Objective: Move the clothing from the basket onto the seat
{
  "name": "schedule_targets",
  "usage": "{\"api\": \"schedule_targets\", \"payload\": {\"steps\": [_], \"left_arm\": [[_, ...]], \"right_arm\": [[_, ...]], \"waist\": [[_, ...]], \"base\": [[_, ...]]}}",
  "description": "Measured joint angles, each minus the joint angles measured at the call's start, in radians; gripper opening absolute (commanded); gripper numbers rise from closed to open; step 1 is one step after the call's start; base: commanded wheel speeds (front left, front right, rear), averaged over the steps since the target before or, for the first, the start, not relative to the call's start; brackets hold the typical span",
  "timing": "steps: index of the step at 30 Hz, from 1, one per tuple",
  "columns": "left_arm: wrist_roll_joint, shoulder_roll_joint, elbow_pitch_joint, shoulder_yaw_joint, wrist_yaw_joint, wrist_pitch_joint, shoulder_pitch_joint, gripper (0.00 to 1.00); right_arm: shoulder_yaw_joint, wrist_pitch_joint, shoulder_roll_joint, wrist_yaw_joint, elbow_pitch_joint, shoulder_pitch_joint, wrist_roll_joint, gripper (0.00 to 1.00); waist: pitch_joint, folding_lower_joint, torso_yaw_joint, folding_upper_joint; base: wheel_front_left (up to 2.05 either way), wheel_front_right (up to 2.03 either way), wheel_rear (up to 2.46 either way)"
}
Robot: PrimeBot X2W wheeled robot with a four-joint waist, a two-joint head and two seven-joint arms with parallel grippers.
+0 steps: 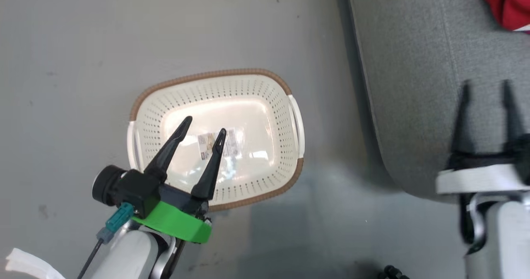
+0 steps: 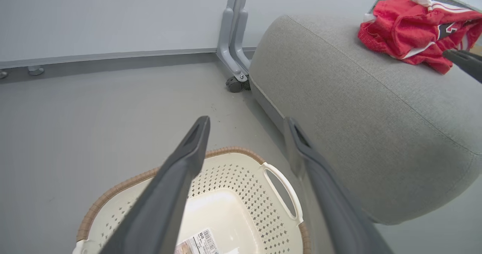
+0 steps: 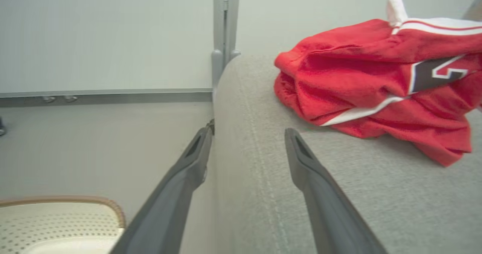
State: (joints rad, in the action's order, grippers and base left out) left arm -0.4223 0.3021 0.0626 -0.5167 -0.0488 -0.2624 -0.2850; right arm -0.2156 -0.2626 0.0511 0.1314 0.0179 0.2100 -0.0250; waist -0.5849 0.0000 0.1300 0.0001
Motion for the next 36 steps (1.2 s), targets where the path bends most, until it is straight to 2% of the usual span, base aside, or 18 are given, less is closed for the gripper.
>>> {"api": "schedule_targets", "payload": {"steps": [3,5,11,17,19,28,36], "left_arm": [[-0.001,-0.045,0.004,0.064,0.009,0.000,0.064,1.00],[0.009,-0.074,0.005,0.119,0.024,0.000,0.119,1.00],[0.080,-0.152,-0.020,0.269,0.056,-0.002,0.283,1.00],[0.182,-0.197,-0.109,0.384,0.056,-0.002,0.401,1.00],[0.196,-0.213,-0.126,0.415,0.042,-0.002,0.442,1.00],[0.274,-0.246,-0.108,0.446,-0.005,-0.002,0.552,1.00],[0.285,-0.250,-0.093,0.456,-0.023,-0.002,0.573,1.00]], "right_arm": [[0.202,0.000,-0.003,0.000,-0.002,-0.066,-0.035,1.00],[0.299,0.000,-0.004,0.000,0.010,-0.103,-0.035,1.00],[0.411,0.000,-0.003,0.000,0.016,-0.170,-0.083,1.00],[0.442,0.000,-0.003,0.000,-0.007,-0.239,-0.096,1.00],[0.431,0.000,-0.004,0.000,-0.015,-0.264,-0.109,1.00],[0.363,0.000,-0.003,0.000,0.013,-0.389,-0.105,1.00],[0.346,0.000,-0.002,0.000,0.023,-0.407,-0.102,1.00]], "waist": [[0.080,0.0000,-0.012,0.0000],[0.140,0.0000,-0.022,0.0000],[0.310,-0.0001,-0.054,0.0000],[0.462,-0.0001,-0.087,0.0000],[0.508,-0.0001,-0.098,0.0000],[0.644,-0.0001,-0.135,0.0000],[0.688,-0.0001,-0.134,0.0000]], "base": [[0.00,0.00,0.00],[0.00,0.00,0.00],[0.00,0.00,0.00],[0.00,0.00,0.00],[0.00,0.00,0.00],[0.00,0.00,0.00],[0.00,0.00,0.00]]}}
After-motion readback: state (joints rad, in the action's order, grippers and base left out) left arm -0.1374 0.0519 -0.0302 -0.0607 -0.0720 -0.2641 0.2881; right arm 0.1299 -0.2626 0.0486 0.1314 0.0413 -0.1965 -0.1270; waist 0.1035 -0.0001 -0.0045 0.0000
